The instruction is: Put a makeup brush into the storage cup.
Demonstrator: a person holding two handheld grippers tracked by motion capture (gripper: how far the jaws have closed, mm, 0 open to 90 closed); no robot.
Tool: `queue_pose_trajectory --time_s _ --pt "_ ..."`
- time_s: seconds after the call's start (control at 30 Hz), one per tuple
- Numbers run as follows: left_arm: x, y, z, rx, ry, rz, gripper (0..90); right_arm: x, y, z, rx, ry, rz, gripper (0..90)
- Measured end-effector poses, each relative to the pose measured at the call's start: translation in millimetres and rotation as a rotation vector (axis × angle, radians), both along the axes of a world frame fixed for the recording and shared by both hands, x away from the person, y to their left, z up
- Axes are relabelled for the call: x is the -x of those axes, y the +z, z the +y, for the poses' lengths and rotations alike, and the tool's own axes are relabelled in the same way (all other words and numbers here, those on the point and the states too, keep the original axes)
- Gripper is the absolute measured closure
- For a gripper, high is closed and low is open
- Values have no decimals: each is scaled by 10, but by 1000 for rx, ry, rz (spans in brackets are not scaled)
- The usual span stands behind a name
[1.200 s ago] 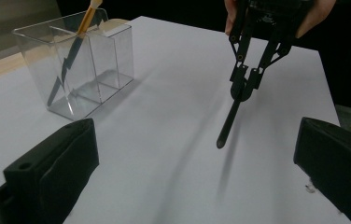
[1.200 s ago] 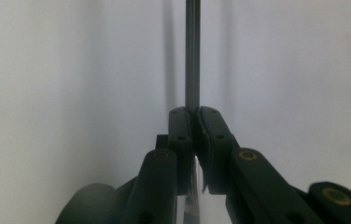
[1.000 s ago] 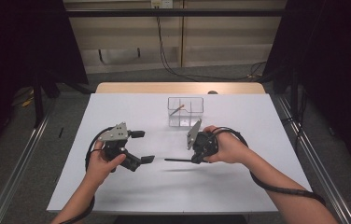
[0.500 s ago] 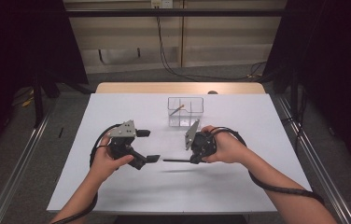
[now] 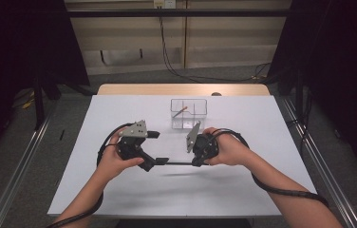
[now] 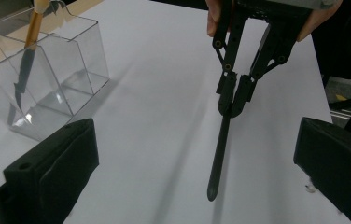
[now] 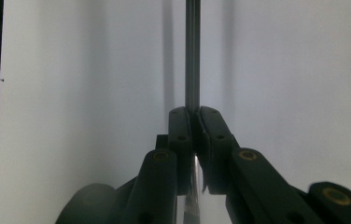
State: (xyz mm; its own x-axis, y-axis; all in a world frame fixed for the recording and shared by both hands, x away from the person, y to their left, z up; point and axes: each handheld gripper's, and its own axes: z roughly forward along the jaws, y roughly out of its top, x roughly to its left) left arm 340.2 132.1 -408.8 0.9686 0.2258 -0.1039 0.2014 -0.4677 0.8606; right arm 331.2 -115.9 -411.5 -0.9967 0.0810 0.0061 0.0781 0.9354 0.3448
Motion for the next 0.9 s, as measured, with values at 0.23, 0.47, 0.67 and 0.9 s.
queue_pose_trajectory --time_s 0.23,0.47,0.67,0.9 --pt "-12 1 -100 -52 -18 18 0 -6 -4 -10 -4 1 -1 849" --pt "-39 -2 -184 -119 -30 36 0 3 3 -3 -3 2 -3 849" --pt "-63 -22 -230 -184 -51 63 0 -6 27 -5 -6 -1 -8 849" --pt "-47 23 -292 -242 -71 51 36 -14 26 -9 -6 2 -11 849"
